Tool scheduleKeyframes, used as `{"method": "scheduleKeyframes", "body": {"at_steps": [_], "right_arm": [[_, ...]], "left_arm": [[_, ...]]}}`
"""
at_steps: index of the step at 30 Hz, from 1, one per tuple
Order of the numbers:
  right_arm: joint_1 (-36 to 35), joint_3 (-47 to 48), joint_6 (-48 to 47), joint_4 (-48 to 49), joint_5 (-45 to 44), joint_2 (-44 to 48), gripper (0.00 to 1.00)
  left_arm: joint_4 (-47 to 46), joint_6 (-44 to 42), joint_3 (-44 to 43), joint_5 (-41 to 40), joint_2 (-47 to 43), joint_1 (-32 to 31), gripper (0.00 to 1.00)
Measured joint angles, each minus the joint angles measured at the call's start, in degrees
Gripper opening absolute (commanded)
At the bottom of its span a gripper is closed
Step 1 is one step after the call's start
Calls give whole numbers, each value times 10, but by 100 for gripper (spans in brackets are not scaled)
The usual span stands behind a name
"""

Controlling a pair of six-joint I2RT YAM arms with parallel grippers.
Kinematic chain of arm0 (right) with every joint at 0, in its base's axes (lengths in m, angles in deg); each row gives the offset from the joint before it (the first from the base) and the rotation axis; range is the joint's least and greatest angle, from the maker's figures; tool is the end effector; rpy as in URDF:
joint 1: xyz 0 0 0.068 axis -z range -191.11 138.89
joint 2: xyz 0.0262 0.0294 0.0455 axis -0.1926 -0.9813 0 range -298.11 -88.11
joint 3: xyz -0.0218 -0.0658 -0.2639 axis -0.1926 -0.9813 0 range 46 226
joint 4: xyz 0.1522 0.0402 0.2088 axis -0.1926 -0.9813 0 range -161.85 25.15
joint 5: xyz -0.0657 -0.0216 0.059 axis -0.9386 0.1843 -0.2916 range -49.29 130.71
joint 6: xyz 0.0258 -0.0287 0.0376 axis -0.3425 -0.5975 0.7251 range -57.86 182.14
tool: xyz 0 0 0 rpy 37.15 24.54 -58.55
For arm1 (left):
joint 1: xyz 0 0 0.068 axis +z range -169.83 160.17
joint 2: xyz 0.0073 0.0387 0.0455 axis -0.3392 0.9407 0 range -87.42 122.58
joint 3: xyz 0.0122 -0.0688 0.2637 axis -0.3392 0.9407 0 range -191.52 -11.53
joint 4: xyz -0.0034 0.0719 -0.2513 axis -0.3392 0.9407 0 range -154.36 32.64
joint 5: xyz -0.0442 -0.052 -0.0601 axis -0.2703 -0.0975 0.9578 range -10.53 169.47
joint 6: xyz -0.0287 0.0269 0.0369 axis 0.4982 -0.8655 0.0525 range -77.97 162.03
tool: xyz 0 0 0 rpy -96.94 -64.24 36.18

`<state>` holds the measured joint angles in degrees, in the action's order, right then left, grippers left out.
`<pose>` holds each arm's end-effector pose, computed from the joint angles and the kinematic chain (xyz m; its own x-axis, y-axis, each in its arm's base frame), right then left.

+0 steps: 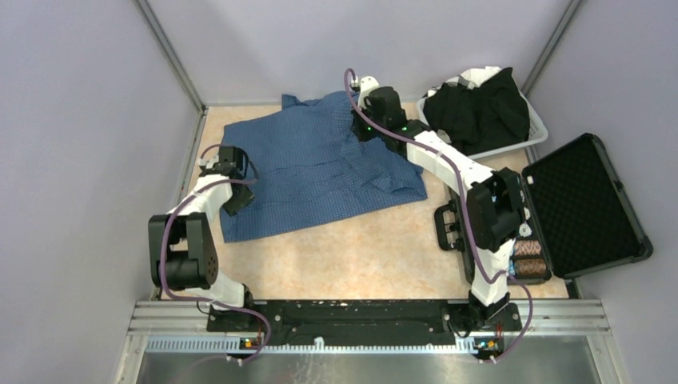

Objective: Fold and stack the long sleeve shirts
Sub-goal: Fold the shirt at the center of the board.

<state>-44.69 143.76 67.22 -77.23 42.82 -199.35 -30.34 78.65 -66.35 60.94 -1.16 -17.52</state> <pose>0.3880 0.2592 0.3130 -0.4135 -0.1683 -0.8948 -0.5459 0.8324 0.0957 0.2873 0.0228 0.2023 -0.6280 -0.5914 -0.5059 -0.6787 0.7342 -0.0158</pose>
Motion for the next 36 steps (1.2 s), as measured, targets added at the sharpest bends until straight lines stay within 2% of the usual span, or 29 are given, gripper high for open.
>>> {"method": "scheduleKeyframes", "body": {"at_steps": [9,29,33,36], "right_arm": [[0,-39,5,16,14,34,0],[1,-64,5,34,23,61,0],[1,-66,5,35,23,61,0],[1,-68,5,34,23,62,0]], "left_arm": [[-15,26,-17,-2,86,9,46],[-30,43,-24,-25,84,14,40],[-28,47,-24,-31,85,15,34],[-28,49,-24,-32,88,15,24]]}}
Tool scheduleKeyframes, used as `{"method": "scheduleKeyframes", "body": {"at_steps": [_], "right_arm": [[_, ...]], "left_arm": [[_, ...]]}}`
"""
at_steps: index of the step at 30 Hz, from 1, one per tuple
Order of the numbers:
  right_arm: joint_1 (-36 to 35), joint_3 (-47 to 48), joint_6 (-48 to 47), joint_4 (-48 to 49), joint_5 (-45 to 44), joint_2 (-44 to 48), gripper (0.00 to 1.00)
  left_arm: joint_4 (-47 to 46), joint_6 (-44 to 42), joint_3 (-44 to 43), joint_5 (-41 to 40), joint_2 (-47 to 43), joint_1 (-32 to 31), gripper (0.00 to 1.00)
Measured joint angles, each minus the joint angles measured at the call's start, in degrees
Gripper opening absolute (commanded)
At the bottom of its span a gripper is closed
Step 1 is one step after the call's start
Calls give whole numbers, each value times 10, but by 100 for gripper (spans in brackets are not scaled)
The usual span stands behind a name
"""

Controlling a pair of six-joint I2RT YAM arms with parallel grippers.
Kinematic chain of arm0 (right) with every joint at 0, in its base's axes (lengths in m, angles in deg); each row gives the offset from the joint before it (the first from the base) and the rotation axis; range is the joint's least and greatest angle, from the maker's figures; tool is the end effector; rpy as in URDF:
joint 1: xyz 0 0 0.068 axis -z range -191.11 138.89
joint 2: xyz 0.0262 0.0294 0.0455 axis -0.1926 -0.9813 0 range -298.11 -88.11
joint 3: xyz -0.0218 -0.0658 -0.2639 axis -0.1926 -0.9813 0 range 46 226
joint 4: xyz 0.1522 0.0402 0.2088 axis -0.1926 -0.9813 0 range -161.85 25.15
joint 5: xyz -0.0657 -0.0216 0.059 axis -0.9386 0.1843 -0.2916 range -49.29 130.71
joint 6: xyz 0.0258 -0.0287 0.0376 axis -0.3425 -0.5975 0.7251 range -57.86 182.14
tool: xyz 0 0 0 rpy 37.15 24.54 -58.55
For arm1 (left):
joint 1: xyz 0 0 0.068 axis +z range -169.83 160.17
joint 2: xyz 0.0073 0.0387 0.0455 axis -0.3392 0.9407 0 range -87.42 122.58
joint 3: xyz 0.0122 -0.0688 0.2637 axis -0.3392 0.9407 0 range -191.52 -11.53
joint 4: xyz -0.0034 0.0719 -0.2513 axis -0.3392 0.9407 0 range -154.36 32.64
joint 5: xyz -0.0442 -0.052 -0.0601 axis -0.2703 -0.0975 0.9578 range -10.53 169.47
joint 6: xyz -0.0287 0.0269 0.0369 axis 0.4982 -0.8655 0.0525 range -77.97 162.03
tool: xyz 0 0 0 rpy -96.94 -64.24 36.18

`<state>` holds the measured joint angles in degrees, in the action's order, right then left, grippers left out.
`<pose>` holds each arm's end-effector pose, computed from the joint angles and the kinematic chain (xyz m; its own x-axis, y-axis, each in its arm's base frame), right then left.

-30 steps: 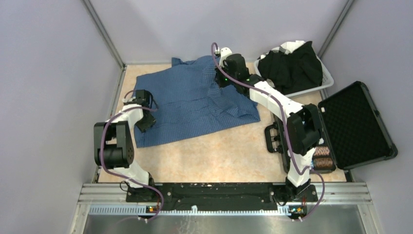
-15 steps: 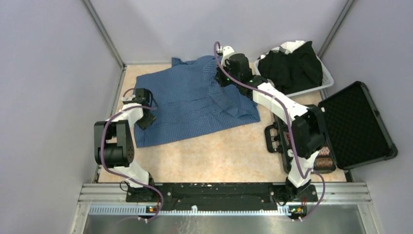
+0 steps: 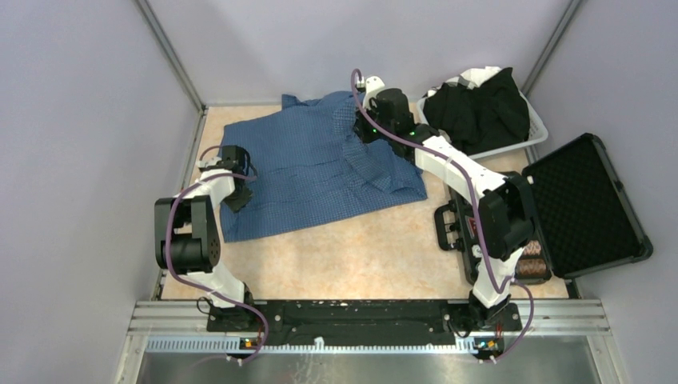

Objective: Fold and stack the long sleeve shirts
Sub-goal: Fold the shirt at the center of the board.

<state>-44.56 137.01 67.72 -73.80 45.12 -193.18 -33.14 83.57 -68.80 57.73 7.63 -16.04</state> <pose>0.3670 0.2459 0.3243 -0.3840 -0.1375 -0.9131 -0.5741 0.8100 0.1194 0.3105 0.0337 0.1739 -0.5686 -0.6550 -0.4976 -0.7628 0.6462 0.0210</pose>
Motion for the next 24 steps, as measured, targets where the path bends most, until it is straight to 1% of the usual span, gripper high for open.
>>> {"method": "scheduleKeyframes", "body": {"at_steps": [1,8,17,18,19,20,21,24], "right_arm": [[0,0,0,0,0,0,0],[0,-3,0,0,0,1,0],[0,-3,0,0,0,10,0],[0,-3,0,0,0,12,0],[0,-3,0,0,0,13,0],[0,-3,1,0,1,14,0],[0,-3,1,0,2,15,0],[0,-3,2,0,2,16,0]], "left_arm": [[0,2,0,0,1,0,20],[1,3,0,-2,0,0,1],[1,-3,17,-4,-29,0,0],[0,-4,17,-4,-31,0,2],[0,-5,17,-4,-31,0,10],[0,-6,17,-4,-31,0,20],[0,-9,17,-3,-31,0,25],[-1,-11,17,-2,-30,0,34]]}}
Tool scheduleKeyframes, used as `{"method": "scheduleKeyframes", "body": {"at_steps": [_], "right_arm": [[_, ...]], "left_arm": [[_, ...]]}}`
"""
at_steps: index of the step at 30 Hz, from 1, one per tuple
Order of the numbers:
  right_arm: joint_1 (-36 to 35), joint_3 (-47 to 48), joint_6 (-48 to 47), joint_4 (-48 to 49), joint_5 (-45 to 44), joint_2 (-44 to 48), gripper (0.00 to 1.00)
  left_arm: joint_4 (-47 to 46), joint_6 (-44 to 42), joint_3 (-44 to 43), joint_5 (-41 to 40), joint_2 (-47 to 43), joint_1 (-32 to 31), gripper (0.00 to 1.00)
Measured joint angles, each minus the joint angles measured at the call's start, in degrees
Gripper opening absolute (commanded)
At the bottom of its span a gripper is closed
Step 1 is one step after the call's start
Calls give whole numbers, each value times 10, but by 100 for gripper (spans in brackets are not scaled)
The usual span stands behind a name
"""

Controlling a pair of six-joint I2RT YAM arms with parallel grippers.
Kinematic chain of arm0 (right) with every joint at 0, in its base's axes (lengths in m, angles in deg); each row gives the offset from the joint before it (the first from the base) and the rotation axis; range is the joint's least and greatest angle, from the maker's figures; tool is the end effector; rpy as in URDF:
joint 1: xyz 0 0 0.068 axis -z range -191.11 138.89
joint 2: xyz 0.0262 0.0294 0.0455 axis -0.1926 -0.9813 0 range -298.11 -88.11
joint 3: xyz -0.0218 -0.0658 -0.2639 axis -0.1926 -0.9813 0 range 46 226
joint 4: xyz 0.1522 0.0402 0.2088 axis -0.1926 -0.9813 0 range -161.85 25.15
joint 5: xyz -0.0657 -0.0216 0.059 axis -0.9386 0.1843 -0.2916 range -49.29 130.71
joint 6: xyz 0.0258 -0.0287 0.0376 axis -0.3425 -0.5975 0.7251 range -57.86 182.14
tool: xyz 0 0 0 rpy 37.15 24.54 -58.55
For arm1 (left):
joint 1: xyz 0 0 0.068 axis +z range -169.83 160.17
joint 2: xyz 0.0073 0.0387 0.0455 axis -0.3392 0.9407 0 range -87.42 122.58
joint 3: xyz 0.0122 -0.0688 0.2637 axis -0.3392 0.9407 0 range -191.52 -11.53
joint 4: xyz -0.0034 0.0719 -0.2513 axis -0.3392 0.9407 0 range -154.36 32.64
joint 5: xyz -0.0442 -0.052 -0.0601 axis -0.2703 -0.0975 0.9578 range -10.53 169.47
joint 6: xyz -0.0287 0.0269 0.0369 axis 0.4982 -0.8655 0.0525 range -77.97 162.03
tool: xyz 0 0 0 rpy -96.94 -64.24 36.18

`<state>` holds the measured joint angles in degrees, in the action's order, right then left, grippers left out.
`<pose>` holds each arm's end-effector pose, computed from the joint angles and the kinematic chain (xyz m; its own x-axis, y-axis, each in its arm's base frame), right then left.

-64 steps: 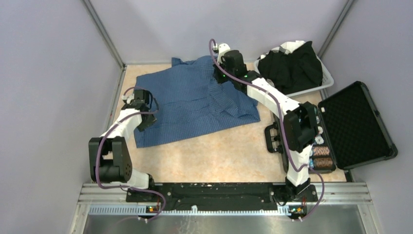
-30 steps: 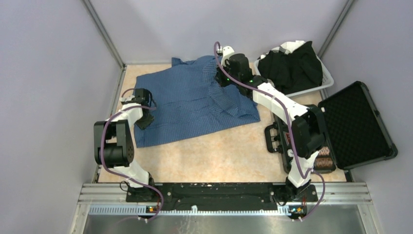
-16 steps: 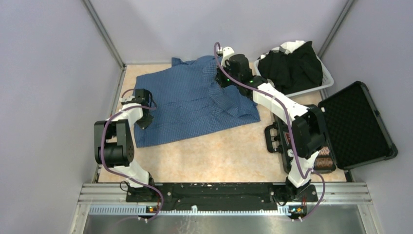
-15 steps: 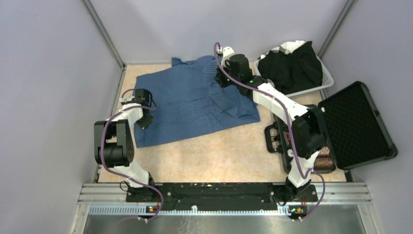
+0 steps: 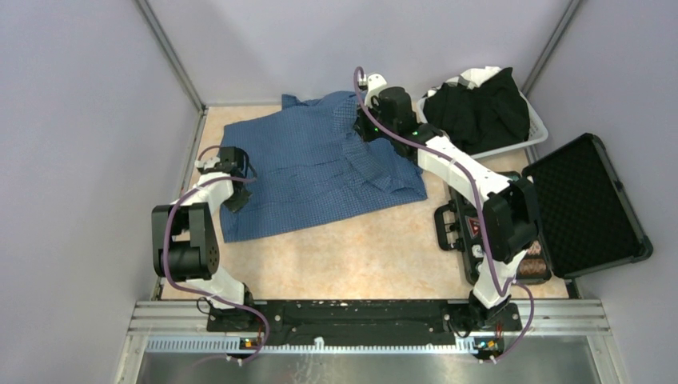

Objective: Fold and stack the long sleeve shirts
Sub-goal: Fold the shirt at the center of the board.

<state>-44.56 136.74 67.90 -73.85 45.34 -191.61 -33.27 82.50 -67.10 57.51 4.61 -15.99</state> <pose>0.3618 0.2426 0.3340 -0.3693 -0.1241 -0.9210 -0.5779 0.8068 0.1230 0.3014 0.0335 0.1811 -0.5686 -0.6415 -0.5149 -0.7542 0.6565 0.0149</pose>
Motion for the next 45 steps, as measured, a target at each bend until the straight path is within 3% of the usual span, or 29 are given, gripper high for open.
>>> {"method": "scheduleKeyframes", "body": {"at_steps": [3,11,15,19,26,35,45], "right_arm": [[0,0,0,0,0,0,0],[0,0,0,0,0,1,0],[0,0,0,-1,0,1,0],[0,0,0,-1,0,1,0],[0,0,0,-4,0,5,0],[0,0,0,-4,0,19,0],[0,0,0,-4,0,30,0]], "left_arm": [[0,-1,0,0,3,1,39],[-5,-1,0,0,17,3,33],[-12,-2,0,0,21,4,28],[-15,-3,0,0,22,4,14],[-19,-7,2,0,22,5,0],[-25,-11,9,0,19,6,0],[-23,-10,11,1,-50,6,0]]}}
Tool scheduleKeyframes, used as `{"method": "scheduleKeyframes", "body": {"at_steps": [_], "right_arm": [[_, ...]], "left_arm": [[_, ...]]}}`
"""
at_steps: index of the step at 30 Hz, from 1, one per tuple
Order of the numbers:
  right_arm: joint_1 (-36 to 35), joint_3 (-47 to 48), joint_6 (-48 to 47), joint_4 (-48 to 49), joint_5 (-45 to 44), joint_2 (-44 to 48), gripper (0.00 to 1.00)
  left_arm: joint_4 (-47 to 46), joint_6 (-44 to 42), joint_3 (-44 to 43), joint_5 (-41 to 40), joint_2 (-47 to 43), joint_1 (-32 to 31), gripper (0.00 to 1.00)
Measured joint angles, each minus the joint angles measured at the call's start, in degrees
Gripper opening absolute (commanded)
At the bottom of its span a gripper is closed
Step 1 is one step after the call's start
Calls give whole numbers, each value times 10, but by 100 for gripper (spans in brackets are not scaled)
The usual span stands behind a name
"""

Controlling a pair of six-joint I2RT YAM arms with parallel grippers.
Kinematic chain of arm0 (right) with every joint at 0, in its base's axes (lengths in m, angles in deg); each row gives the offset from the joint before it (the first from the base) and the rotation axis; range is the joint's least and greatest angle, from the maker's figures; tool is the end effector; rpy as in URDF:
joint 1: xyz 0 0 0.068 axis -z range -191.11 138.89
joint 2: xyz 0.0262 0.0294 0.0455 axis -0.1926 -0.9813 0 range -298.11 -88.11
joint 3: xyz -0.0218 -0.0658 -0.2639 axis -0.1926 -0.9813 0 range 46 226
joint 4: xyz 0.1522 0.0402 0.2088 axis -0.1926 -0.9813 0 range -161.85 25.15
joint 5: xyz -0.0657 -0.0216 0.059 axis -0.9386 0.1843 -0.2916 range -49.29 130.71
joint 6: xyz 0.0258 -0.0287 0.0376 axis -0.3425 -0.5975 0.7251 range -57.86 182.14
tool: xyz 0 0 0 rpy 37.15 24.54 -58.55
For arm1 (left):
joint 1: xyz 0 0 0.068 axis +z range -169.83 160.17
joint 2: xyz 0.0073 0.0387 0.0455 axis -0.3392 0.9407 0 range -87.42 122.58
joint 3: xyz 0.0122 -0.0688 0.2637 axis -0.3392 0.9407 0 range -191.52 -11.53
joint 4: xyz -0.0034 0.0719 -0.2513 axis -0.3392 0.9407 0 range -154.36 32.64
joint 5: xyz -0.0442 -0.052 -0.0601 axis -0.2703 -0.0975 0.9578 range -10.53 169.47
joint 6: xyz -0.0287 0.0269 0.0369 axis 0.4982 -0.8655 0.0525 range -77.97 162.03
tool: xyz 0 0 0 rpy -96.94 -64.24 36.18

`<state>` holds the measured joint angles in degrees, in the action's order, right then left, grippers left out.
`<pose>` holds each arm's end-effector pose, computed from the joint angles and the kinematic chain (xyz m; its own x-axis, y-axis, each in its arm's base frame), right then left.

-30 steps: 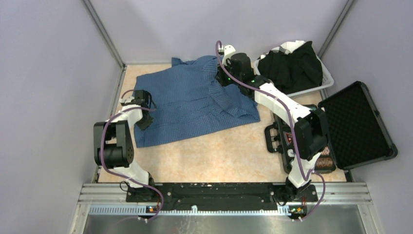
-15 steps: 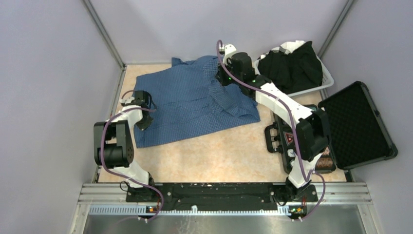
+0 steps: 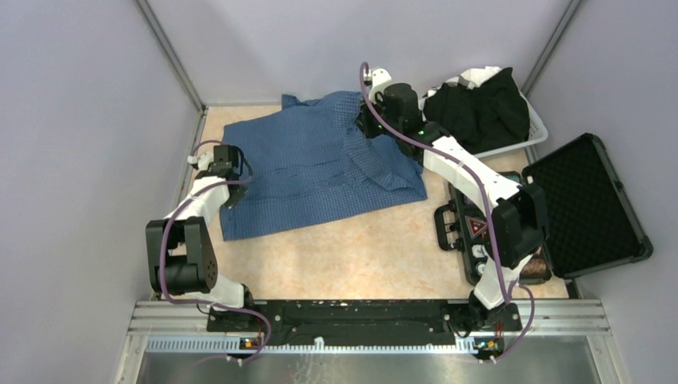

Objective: Fold and stack the long sleeve shirts
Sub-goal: Fold the shirt at the center of the board.

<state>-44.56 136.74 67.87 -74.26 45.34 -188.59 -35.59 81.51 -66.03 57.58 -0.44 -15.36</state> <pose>0.3515 0.2357 0.3548 -0.3337 -0.1012 -0.9372 -0.5827 0.8037 0.1207 0.2946 0.0363 0.2024 -0.5149 -0.6320 -0.5791 -0.7495 0.6598 -0.0537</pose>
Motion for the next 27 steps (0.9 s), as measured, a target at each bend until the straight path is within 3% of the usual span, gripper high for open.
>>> {"method": "scheduleKeyframes", "body": {"at_steps": [14,27], "right_arm": [[0,44,-12,-4,-3,-12,0],[9,98,-32,-8,-6,-111,0]], "left_arm": [[18,0,0,-1,-11,8,0],[24,0,0,-2,-11,16,0]]}}
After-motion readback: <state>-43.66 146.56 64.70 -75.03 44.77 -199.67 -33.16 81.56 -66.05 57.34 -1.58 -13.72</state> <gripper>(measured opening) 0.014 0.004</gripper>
